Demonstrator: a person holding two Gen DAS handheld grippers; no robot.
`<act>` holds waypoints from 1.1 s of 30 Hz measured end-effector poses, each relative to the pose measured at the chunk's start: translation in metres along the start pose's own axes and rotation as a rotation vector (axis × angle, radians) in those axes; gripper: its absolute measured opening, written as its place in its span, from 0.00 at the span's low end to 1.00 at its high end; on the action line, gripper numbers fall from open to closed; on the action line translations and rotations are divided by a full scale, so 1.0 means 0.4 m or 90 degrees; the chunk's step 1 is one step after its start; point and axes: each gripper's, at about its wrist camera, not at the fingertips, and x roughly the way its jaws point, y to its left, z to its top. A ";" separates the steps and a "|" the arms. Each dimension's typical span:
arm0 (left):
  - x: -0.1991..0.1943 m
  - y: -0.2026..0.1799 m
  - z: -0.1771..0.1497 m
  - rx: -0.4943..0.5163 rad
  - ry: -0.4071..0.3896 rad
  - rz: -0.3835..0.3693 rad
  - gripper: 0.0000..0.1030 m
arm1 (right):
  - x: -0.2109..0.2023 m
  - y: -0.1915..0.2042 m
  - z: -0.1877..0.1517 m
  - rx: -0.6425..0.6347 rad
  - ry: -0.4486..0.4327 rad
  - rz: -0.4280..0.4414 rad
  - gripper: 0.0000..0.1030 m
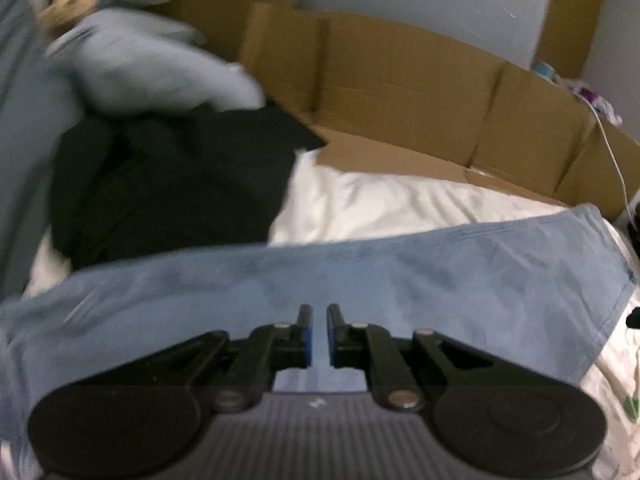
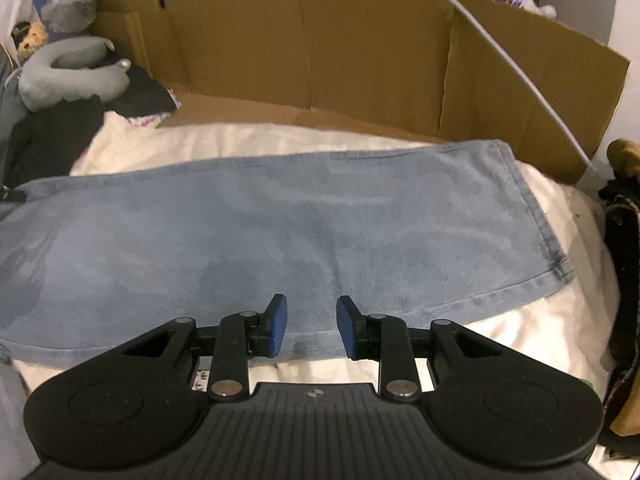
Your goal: Fold clothes
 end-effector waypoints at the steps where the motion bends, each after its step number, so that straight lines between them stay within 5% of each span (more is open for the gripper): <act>1: -0.024 0.018 -0.018 -0.008 -0.001 0.007 0.07 | -0.010 0.003 0.000 0.000 -0.001 0.000 0.33; 14: -0.343 0.247 -0.276 -0.135 0.013 0.143 0.12 | -0.114 0.082 -0.016 -0.025 -0.007 -0.002 0.35; 23: -0.539 0.341 -0.441 -0.261 0.010 0.307 0.11 | -0.185 0.116 -0.044 -0.029 -0.025 -0.004 0.35; 26: -0.575 0.353 -0.474 -0.291 0.050 0.390 0.11 | -0.201 0.124 -0.059 -0.032 -0.024 -0.005 0.35; 33: -0.576 0.385 -0.540 -0.359 0.082 0.358 0.11 | -0.211 0.137 -0.092 -0.044 -0.003 0.002 0.35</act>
